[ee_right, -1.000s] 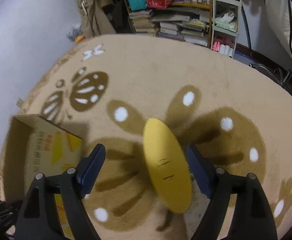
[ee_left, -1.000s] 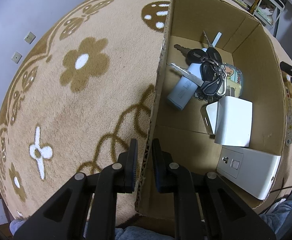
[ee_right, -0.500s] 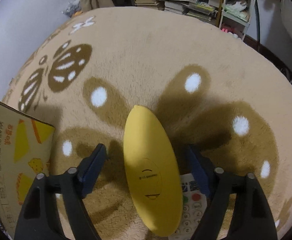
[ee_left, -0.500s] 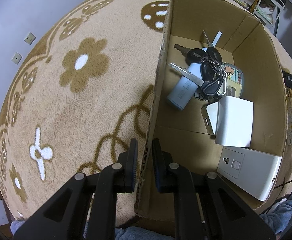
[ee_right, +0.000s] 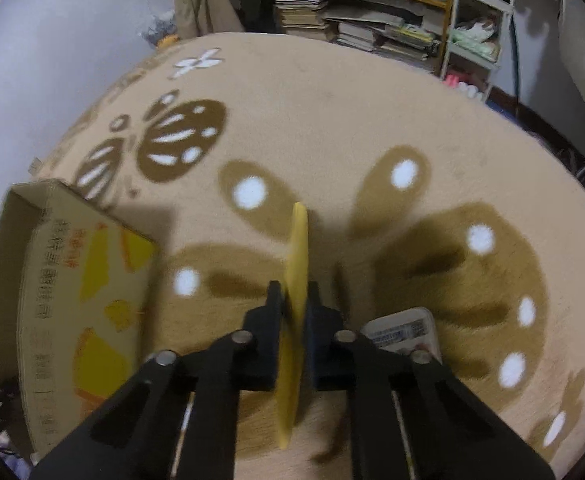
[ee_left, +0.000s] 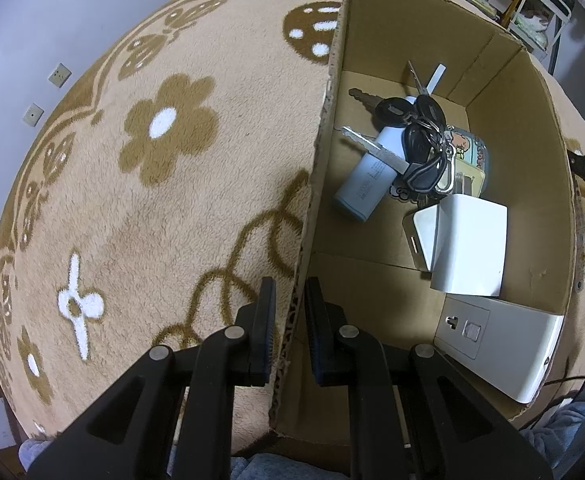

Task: Organize rigid objects
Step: 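Carry the yellow card into the box and release it upright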

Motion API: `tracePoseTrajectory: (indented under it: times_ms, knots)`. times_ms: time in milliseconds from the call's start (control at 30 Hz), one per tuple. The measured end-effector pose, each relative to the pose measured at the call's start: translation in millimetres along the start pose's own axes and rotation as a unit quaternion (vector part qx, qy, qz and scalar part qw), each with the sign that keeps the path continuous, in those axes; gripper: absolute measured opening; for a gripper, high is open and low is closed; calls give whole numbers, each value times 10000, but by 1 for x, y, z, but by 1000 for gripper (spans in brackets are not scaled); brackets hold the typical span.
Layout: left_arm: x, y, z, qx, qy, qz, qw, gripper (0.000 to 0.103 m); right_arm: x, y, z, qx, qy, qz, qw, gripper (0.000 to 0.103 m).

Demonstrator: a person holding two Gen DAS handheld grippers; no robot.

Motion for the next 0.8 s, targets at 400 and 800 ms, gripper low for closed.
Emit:
tracePoseTrajectory:
  times_ms: [400, 800]
  knots:
    - [0, -1, -1, -6, -15, 20, 10000, 14, 34, 88, 10, -888, 93, 134, 9959, 9]
    - [-2, 0, -2, -8, -4, 4, 10000, 12, 129, 128, 0, -1042, 374, 1850, 9765, 9]
Point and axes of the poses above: each gripper's, at about its wrist camera, not at the fingertips, and y roughly against the way its jaws point, x to its left, z to its top, the point moved 9 cm from there along -y, roughly the way its jaws point, and after that the axes turned 7 degrees about x, right-handed, at the moved point
